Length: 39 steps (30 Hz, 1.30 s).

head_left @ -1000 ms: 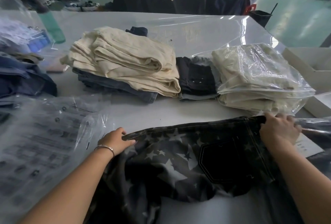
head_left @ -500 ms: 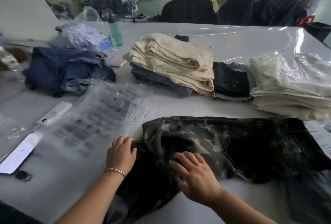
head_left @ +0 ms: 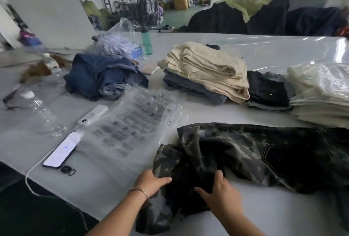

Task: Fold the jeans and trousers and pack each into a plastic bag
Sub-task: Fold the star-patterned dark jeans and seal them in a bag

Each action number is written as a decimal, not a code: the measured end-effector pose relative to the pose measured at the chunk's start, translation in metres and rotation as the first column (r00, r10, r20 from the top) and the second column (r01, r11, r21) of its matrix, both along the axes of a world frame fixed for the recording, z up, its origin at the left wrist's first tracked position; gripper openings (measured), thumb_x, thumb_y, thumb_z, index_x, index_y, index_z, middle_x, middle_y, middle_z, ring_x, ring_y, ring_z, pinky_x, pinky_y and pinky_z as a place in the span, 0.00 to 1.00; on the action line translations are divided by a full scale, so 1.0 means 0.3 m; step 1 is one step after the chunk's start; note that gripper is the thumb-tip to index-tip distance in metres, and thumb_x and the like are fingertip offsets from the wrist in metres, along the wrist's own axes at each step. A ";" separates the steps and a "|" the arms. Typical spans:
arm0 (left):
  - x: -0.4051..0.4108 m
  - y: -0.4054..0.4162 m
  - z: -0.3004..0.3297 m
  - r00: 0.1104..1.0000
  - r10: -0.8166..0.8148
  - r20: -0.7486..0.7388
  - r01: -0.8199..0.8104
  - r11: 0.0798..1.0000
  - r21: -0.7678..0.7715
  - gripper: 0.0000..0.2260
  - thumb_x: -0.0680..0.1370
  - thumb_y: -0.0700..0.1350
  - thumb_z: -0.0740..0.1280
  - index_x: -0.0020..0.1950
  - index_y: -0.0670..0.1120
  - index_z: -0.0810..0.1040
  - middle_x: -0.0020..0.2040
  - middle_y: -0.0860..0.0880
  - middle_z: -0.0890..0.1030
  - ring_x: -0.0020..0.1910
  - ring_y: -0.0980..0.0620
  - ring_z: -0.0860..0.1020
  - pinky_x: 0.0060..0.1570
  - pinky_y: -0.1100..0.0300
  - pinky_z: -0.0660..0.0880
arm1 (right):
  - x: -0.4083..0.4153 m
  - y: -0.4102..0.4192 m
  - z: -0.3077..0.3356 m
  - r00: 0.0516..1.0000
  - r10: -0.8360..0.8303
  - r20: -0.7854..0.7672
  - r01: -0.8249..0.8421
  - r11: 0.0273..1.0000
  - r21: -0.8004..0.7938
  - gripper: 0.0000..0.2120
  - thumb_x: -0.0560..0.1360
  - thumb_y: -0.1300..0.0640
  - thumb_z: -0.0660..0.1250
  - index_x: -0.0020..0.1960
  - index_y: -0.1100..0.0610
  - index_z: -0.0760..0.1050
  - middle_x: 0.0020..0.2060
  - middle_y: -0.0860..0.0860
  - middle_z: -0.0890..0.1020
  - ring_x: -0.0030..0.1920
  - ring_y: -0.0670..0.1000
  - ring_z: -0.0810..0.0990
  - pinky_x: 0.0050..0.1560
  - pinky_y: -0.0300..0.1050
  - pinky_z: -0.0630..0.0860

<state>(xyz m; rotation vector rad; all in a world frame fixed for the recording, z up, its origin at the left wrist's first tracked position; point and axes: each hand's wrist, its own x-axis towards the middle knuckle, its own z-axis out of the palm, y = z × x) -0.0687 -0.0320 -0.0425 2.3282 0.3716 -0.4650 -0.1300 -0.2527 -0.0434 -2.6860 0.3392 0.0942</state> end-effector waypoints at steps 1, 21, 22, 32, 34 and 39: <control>0.001 -0.020 0.000 0.999 -0.048 0.005 0.048 0.998 -0.041 0.15 0.66 0.53 0.77 0.46 0.47 0.80 0.40 0.51 0.82 0.42 0.52 0.80 0.40 0.61 0.74 | 0.007 0.009 0.003 0.998 -0.056 -0.024 0.056 0.998 0.012 0.28 0.70 0.32 0.64 0.54 0.52 0.60 0.50 0.49 0.79 0.53 0.54 0.80 0.43 0.45 0.71; 0.359 0.533 0.376 0.909 0.172 0.379 0.057 0.851 -0.521 0.08 0.60 0.43 0.64 0.34 0.47 0.82 0.31 0.55 0.81 0.35 0.55 0.78 0.36 0.61 0.75 | 0.028 0.448 0.051 0.811 -0.178 0.558 0.102 0.981 0.164 0.20 0.69 0.64 0.74 0.28 0.55 0.64 0.22 0.48 0.66 0.23 0.48 0.64 0.26 0.40 0.56; 0.378 0.590 0.316 0.958 0.169 0.232 -0.052 0.897 -0.440 0.09 0.63 0.48 0.67 0.37 0.45 0.83 0.37 0.50 0.83 0.41 0.48 0.79 0.44 0.55 0.76 | 0.030 0.456 0.047 0.829 -0.151 0.539 0.098 0.987 0.126 0.20 0.67 0.63 0.75 0.28 0.56 0.65 0.21 0.49 0.68 0.23 0.49 0.66 0.27 0.38 0.56; 0.367 0.697 0.109 0.878 0.478 0.036 -0.408 0.785 -0.466 0.15 0.70 0.44 0.75 0.53 0.39 0.80 0.45 0.41 0.83 0.44 0.43 0.81 0.41 0.55 0.75 | 0.148 0.379 0.029 0.900 -0.185 0.395 0.153 0.982 0.110 0.07 0.73 0.57 0.70 0.38 0.52 0.73 0.33 0.46 0.74 0.29 0.46 0.72 0.28 0.41 0.71; 0.375 0.688 0.149 0.860 0.479 -0.174 -0.461 0.584 -0.669 0.09 0.72 0.48 0.72 0.47 0.44 0.83 0.40 0.44 0.85 0.42 0.45 0.82 0.39 0.56 0.76 | 0.167 0.363 0.020 0.918 -0.202 0.340 0.165 0.977 0.134 0.06 0.73 0.56 0.69 0.41 0.50 0.72 0.36 0.45 0.75 0.31 0.45 0.73 0.28 0.38 0.69; 0.382 0.688 0.131 0.931 0.297 0.210 -0.242 0.937 -0.254 0.14 0.70 0.38 0.73 0.55 0.43 0.79 0.48 0.42 0.83 0.43 0.45 0.81 0.46 0.56 0.76 | 0.232 0.346 0.011 0.954 -0.126 0.272 0.084 0.983 0.163 0.06 0.74 0.53 0.68 0.48 0.46 0.72 0.39 0.42 0.75 0.34 0.42 0.74 0.30 0.32 0.64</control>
